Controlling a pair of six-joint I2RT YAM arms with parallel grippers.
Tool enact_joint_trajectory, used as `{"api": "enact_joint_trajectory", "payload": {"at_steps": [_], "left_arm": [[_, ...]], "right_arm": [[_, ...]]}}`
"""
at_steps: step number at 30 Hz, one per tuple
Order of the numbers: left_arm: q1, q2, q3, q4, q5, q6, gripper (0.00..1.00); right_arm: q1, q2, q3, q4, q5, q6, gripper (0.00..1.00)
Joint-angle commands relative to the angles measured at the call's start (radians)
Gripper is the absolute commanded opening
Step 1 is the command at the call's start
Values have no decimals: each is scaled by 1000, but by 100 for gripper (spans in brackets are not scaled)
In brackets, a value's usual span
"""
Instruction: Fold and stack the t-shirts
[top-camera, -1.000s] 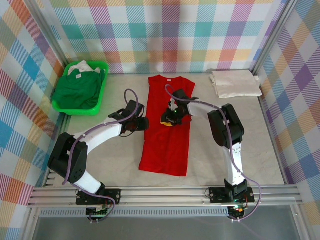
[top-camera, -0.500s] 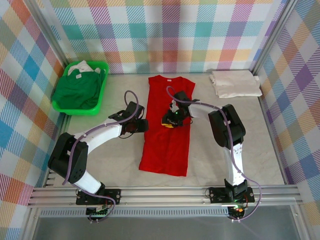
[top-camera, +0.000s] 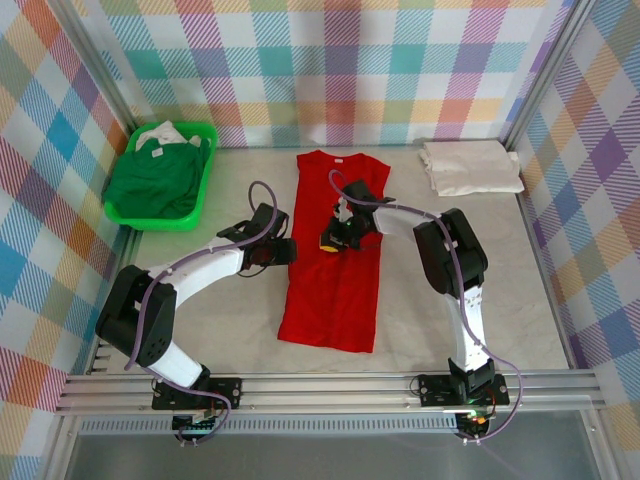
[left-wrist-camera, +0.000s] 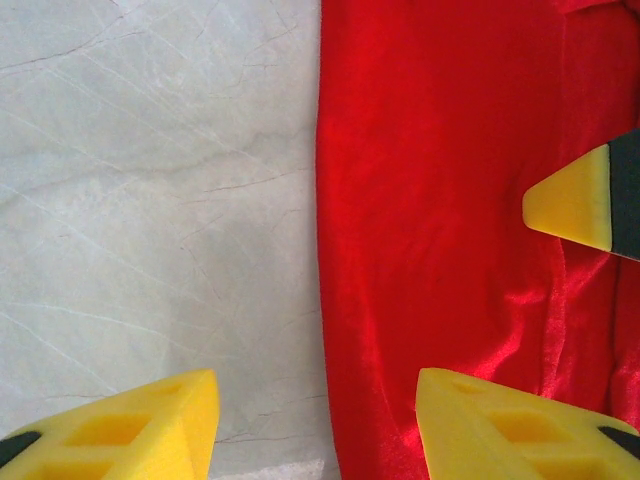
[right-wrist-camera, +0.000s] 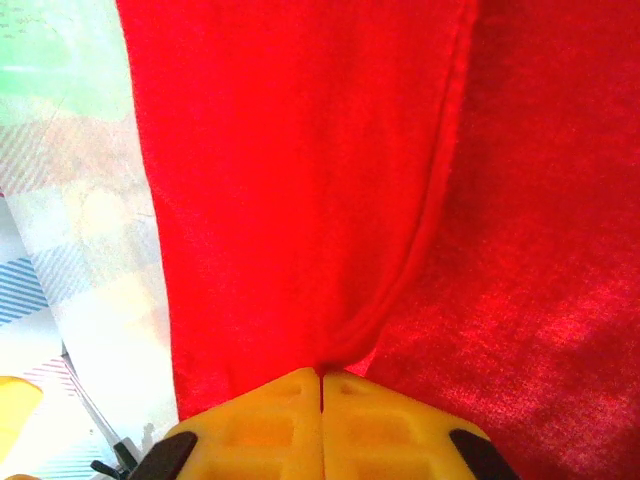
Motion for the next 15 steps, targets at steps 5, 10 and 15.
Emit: {"api": "enact_joint_trajectory", "payload": {"at_steps": [5, 10, 15], "left_arm": [[-7, -23, -23, -26, -41, -6, 55], [-7, -27, -29, -27, -60, -9, 56], [-7, -22, -33, -22, -62, -12, 56]], "right_arm": [[-3, -44, -32, 42, 10, 25, 0], [-10, -108, -70, 39, 43, 23, 0], [-20, -167, -129, 58, 70, 37, 0]]}}
